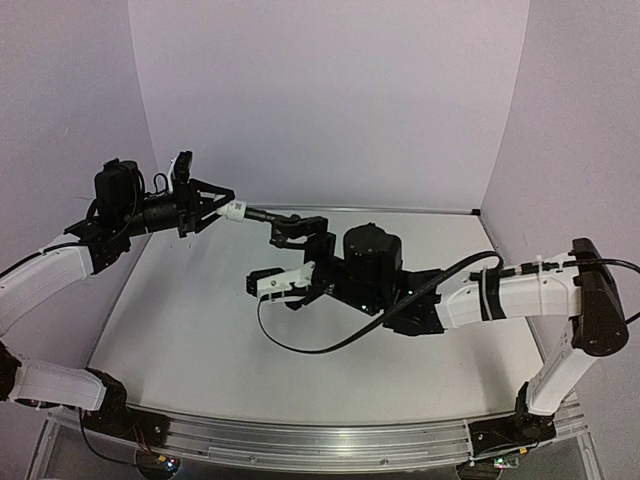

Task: Install the water faucets

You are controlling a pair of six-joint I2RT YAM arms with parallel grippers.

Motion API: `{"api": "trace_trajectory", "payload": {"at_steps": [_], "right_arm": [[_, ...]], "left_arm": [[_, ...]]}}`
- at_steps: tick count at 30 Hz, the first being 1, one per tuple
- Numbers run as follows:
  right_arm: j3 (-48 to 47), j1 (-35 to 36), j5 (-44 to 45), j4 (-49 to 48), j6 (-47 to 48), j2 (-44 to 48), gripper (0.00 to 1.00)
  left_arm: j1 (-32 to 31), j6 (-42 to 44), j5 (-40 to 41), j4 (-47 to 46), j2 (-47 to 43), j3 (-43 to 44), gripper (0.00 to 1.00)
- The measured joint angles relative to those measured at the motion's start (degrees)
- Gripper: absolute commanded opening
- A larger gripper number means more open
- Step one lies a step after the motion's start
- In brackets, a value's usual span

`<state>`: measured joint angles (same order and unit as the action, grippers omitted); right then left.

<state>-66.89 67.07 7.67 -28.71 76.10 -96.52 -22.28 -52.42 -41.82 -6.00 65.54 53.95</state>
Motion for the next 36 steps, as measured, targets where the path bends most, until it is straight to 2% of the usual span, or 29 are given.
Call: {"api": "trace_trajectory", "payload": {"at_steps": [2,5,13,17,21,24,30,33,36], "right_arm": [[-1.70,0.00,3.62,-3.04,1.74,-2.59,0.91],[-3.21,0.00,7.38,-6.10,3.41,-4.67,0.79],[-5.74,0.00,11.57,-9.40,3.32,-5.67,0.49],[-7.06,0.00,11.13,-6.12,0.74,-6.04,0.21],[-9.60,0.11,10.42,-0.71,-3.73,-6.04,0.07],[-12.69,0.07,9.64,5.46,-8.49,-6.02,0.00],[-19.57,-1.32,4.26,19.54,-20.89,-5.85,0.00],[-21.14,-4.22,-4.91,24.93,-30.05,-4.65,0.00],[-22.86,-8.41,-18.29,29.56,-40.97,-3.49,0.00]], "left_arm": [[0.00,-0.01,0.01,0.00,-0.02,0.00,0.00],[0.00,-0.02,0.00,0.00,-0.02,0.00,0.00],[0.01,-0.11,0.00,-0.59,-0.04,0.00,0.00],[0.11,-0.09,0.00,-0.67,-0.33,0.00,0.00],[0.39,-0.07,0.15,-0.46,-0.57,-0.07,0.00],[0.63,-0.07,0.27,-0.40,-0.65,-0.09,0.00],[0.91,-0.05,0.45,-0.10,-0.66,-0.09,0.00],[0.86,-0.03,-0.07,0.37,-0.66,-0.09,0.00],[0.44,-0.02,-0.88,0.22,-0.66,-0.09,0.00]]}}
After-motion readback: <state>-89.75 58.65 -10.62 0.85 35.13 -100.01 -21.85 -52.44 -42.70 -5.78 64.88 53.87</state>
